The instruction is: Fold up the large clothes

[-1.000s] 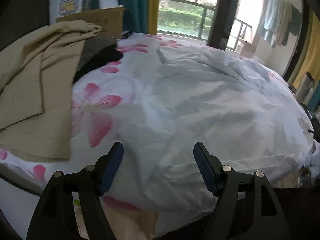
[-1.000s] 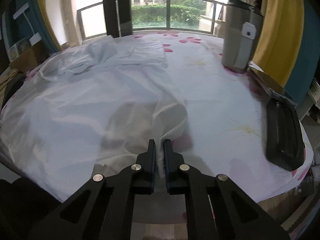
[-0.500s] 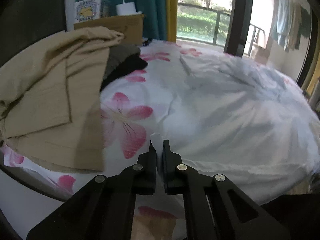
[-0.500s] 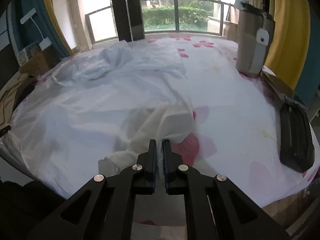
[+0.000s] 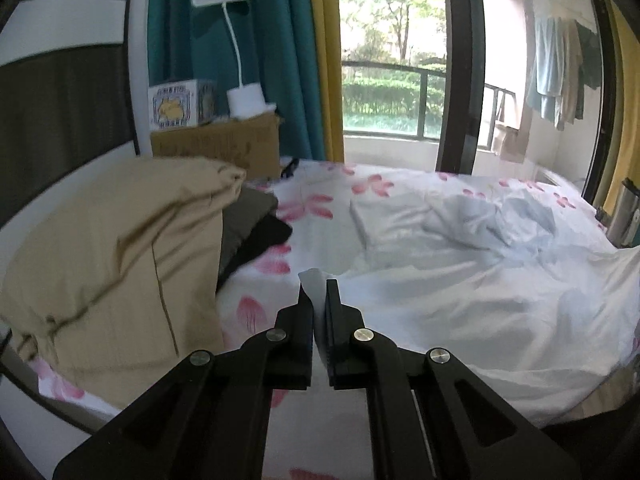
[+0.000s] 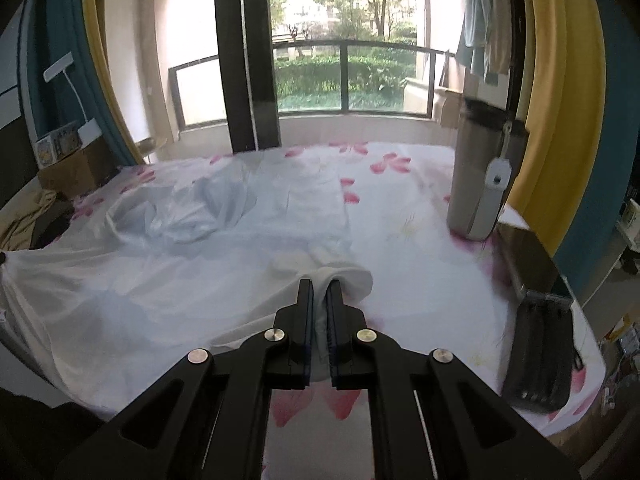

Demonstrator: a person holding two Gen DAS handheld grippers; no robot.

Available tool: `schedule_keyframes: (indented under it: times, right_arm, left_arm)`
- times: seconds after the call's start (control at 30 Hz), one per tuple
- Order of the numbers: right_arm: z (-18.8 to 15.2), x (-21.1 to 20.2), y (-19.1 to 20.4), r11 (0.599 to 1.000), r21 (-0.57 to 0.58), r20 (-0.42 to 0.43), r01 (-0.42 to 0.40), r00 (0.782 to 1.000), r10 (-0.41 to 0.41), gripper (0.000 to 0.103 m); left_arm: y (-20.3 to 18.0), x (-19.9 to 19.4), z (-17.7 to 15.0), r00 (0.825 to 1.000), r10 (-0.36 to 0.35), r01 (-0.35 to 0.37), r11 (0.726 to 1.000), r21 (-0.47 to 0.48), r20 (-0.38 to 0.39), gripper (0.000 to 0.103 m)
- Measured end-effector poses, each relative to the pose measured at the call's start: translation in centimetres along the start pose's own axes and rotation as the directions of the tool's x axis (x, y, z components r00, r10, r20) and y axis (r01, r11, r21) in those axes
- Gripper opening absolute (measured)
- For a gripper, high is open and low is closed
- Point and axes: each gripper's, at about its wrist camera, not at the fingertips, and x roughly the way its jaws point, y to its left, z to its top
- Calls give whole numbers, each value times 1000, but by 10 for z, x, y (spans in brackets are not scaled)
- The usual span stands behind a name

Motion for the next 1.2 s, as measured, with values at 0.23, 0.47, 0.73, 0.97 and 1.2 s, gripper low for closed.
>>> schedule_keyframes:
  times: [0.23, 0.47, 0.73, 0.97, 1.2]
  right_arm:
    - [26, 5, -12, 1000, -10, 39, 26, 999, -26, 6]
    - [48, 14, -23, 999, -8, 66, 42, 997, -42, 6]
    - [75, 40, -20, 999, -6, 95, 51, 994, -51, 6]
    - [96, 76, -22, 998, -16, 66, 66, 996, -65, 6]
    - [116, 115, -26, 998, -24, 34, 65, 997, -64, 6]
  left_arm:
    - [-2, 11, 31, 999, 1, -2, 1000, 30, 43, 5]
    - [3, 33, 57, 998, -27, 25, 999, 30, 59, 6]
    - [3, 74, 75, 998, -47, 46, 998, 47, 37, 6]
    - [5, 114, 84, 998, -63, 63, 998, 16, 13, 6]
    - [1, 159, 95, 997, -76, 75, 997, -24, -20, 6]
